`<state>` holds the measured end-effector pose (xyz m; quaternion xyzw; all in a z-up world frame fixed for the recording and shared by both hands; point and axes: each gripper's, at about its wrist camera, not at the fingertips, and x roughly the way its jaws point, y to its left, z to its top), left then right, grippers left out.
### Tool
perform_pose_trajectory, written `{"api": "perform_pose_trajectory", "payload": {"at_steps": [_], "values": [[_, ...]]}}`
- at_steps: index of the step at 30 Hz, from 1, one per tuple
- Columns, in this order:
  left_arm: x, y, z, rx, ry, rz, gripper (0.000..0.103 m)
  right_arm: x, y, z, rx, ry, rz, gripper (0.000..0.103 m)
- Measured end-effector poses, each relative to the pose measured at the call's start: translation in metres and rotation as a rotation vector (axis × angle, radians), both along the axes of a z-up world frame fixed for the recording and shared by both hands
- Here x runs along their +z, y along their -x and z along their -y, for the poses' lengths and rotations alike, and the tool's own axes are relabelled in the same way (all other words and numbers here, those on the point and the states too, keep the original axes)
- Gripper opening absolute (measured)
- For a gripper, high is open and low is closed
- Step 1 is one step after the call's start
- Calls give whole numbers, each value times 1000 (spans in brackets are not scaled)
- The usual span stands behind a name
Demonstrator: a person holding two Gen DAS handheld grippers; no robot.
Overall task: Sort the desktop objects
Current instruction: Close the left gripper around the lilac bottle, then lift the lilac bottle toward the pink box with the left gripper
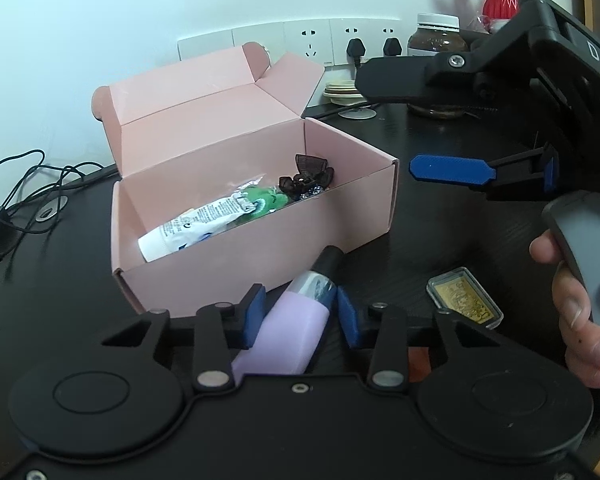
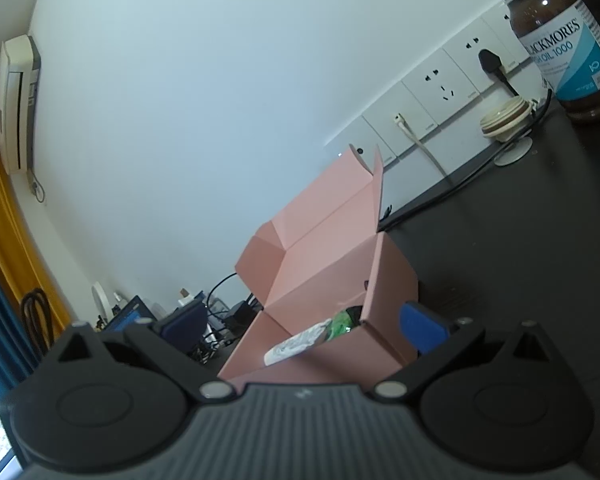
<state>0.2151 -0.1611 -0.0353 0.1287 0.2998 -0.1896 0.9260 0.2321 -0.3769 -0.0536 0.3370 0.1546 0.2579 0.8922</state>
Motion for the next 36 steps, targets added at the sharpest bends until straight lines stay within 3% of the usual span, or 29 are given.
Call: {"api": "perform_pose_trajectory", "payload": {"at_steps": [19, 25, 36], "values": [[2, 12, -11, -40, -58, 67, 30, 1, 1, -1, -6, 0, 0, 102], [8, 18, -25, -13, -36, 85, 28, 1, 0, -1, -5, -1, -2, 102], [45, 29, -44, 105, 38, 305, 27, 0, 0, 0, -4, -3, -6, 102]]}}
